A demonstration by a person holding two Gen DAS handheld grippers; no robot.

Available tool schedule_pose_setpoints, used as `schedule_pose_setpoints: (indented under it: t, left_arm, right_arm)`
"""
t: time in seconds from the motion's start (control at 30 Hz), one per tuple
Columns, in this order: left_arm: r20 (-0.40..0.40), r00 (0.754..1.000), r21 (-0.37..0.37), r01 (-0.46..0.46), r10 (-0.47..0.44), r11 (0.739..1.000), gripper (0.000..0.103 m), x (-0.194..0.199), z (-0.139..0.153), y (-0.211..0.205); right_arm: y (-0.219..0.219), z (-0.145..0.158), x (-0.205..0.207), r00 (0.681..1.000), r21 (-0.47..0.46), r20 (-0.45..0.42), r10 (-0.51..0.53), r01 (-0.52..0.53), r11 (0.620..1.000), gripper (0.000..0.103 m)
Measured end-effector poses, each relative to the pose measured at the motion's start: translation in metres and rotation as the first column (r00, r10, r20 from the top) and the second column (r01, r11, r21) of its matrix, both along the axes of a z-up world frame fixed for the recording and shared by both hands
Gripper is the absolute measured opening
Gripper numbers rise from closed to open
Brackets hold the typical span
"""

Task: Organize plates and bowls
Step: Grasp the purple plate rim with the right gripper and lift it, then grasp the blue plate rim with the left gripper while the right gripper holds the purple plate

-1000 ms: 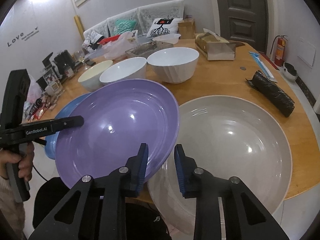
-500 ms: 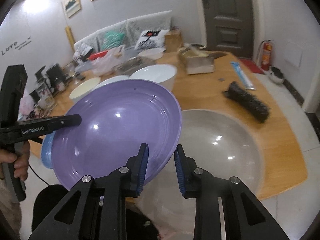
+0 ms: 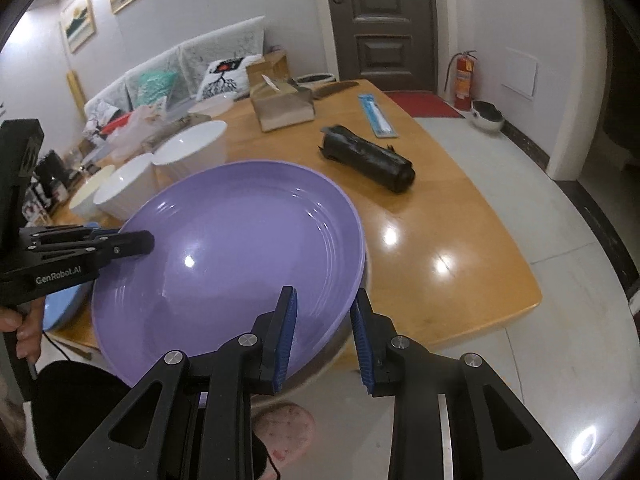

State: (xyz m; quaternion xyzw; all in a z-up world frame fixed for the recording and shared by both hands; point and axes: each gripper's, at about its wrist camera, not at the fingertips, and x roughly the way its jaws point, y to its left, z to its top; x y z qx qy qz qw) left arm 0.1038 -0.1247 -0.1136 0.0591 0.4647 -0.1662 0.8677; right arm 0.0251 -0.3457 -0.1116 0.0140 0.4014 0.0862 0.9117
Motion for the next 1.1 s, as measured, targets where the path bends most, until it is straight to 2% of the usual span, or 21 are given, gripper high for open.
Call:
schedule_pose_setpoints:
  t: [0.33, 0.43, 0.6, 0.8, 0.93, 1.03, 1.1]
  left_arm:
    - [0.001, 1.0, 0.084, 0.01, -0.011, 0.996, 0.015, 0.003, -0.014, -0.006]
    - [0.006, 1.0, 0.087, 0.014, -0.015, 0.996, 0.015, 0.002, -0.016, -0.006]
    - [-0.007, 1.0, 0.085, 0.01, -0.01, 0.996, 0.016, 0.004, -0.021, -0.006]
    - [-0.012, 1.0, 0.081, 0.003, -0.002, 0.997, 0.017, 0.005, -0.026, -0.004]
    - [-0.013, 1.0, 0.078, -0.013, 0.014, 0.997, 0.018, 0.01, -0.026, 0.004]
    - [0.003, 1.0, 0.07, -0.031, 0.031, 0.997, 0.022, 0.01, -0.02, 0.016]
    - [0.013, 0.999, 0.033, -0.043, 0.043, 0.999, 0.031, 0.006, -0.011, 0.032]
  right_arm:
    - [0.011, -0.004, 0.002, 1.0, -0.046, -0.004, -0.006, 0.006, 0.999, 0.024]
    - [0.013, -0.006, 0.003, 1.0, -0.075, -0.007, -0.023, 0.022, 0.997, 0.024]
    - [0.012, -0.012, 0.005, 0.999, -0.067, -0.032, -0.026, 0.024, 0.997, 0.025]
    - [0.019, -0.012, 0.007, 0.999, -0.061, -0.028, -0.017, 0.015, 0.998, 0.034]
    - [0.026, -0.013, 0.01, 1.0, -0.049, -0.025, 0.001, -0.002, 0.999, 0.034]
    - [0.028, -0.01, 0.012, 1.0, -0.054, -0.022, 0.003, -0.005, 0.999, 0.034]
    - [0.029, -0.002, 0.009, 1.0, -0.078, 0.014, -0.003, 0.004, 0.997, 0.034]
